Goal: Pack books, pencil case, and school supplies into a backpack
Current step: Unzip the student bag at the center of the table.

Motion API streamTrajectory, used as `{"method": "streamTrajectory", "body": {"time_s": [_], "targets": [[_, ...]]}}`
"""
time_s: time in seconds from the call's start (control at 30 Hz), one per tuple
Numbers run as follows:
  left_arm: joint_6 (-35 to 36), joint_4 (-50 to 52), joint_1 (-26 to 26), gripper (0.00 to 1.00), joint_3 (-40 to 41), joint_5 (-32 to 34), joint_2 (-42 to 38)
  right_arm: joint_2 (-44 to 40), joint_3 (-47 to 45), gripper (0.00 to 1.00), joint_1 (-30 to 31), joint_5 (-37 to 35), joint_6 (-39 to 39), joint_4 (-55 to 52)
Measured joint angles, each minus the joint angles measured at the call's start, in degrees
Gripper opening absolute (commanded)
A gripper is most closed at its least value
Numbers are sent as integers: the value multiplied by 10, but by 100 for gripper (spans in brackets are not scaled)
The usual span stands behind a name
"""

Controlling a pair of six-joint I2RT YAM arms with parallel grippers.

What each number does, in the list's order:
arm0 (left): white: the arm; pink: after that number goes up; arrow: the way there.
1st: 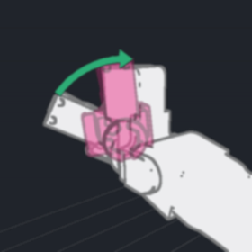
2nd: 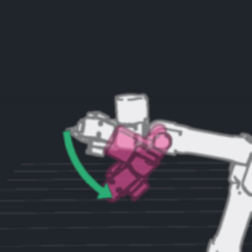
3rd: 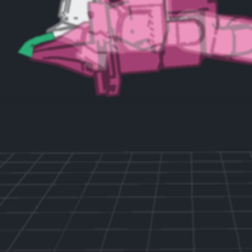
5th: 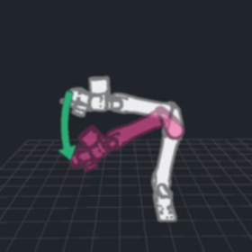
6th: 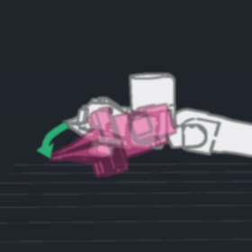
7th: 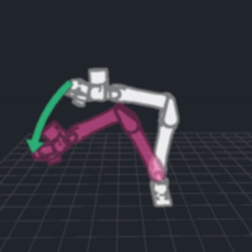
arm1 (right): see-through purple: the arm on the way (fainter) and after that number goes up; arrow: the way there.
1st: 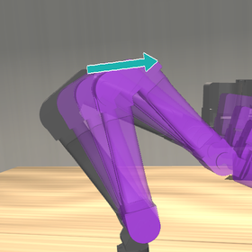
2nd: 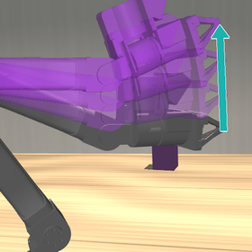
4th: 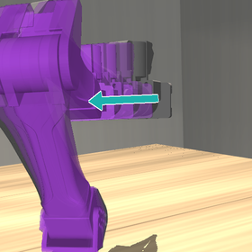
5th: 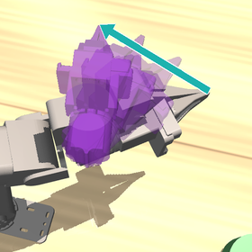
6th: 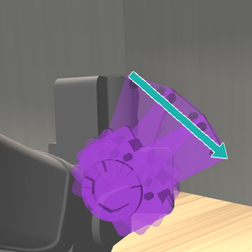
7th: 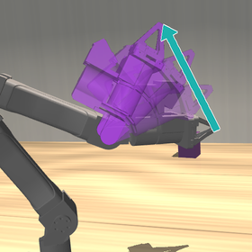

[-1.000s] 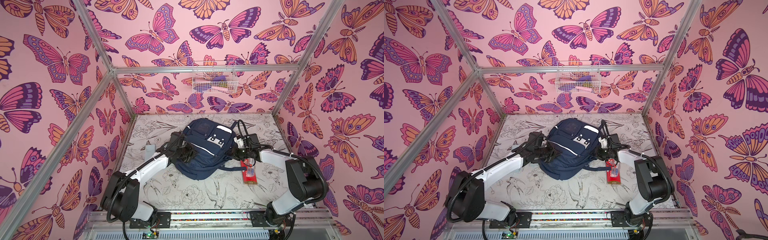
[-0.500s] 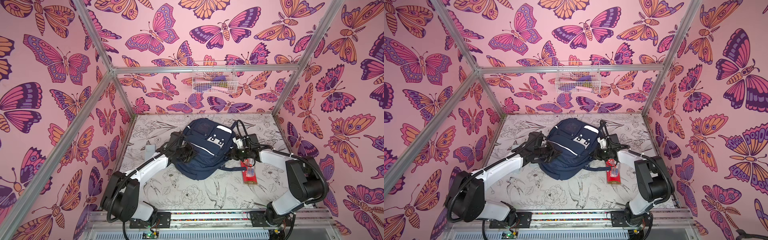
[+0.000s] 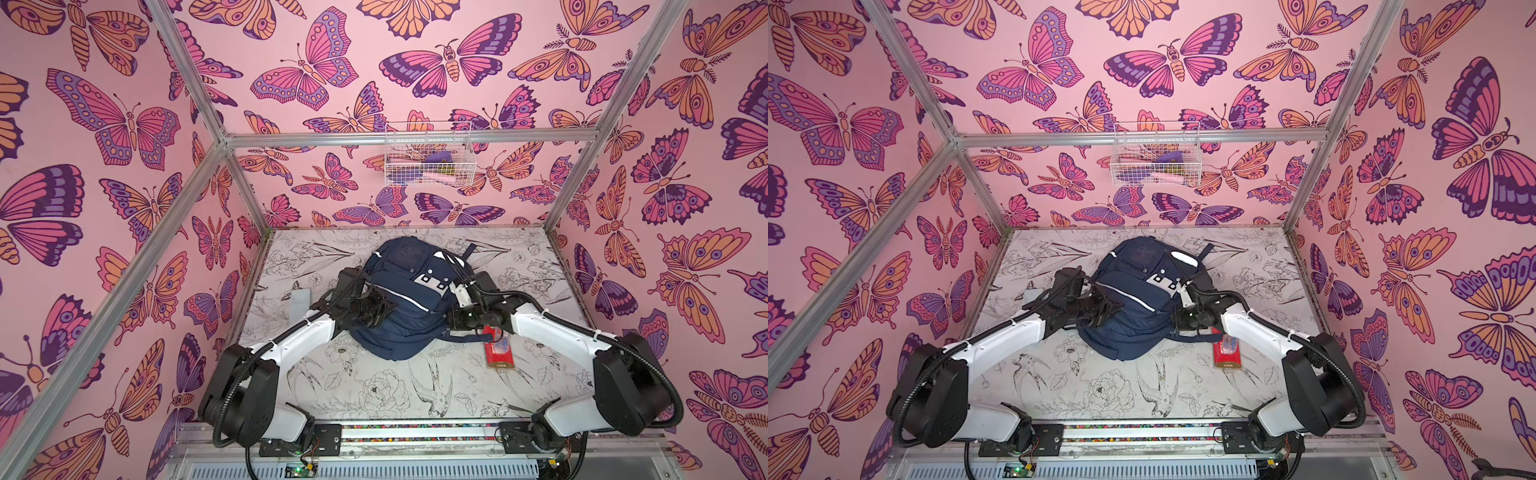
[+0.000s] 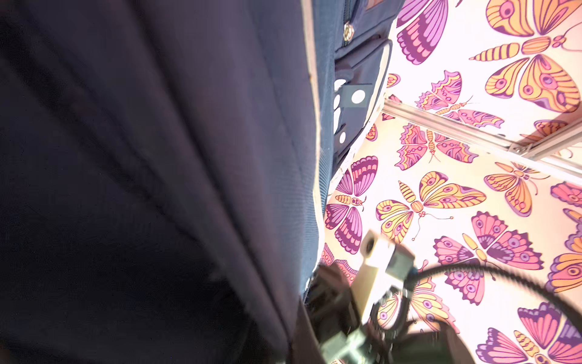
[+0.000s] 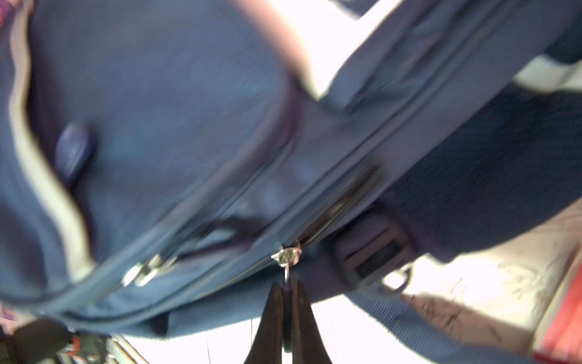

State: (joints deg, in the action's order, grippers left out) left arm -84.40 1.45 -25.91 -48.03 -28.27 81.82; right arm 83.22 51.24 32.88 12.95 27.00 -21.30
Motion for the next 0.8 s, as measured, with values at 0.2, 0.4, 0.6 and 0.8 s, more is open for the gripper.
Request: {"method": "streamTrajectory", "body": {"time_s": [0.2,0.4,0.6,0.8], "targets": [[-34,-42,-16,0,20,22,0,27,44,0,102,-37,34,-30],[-54,-69,-58,0,28,82,0,89,111,0,185,-46,92,-17],[-75,-110,-81,12,53,111,4,89,116,0,197,-61,143,24],[-62,-117,-49,78,70,94,-19,19,79,0,193,-85,150,19]]}}
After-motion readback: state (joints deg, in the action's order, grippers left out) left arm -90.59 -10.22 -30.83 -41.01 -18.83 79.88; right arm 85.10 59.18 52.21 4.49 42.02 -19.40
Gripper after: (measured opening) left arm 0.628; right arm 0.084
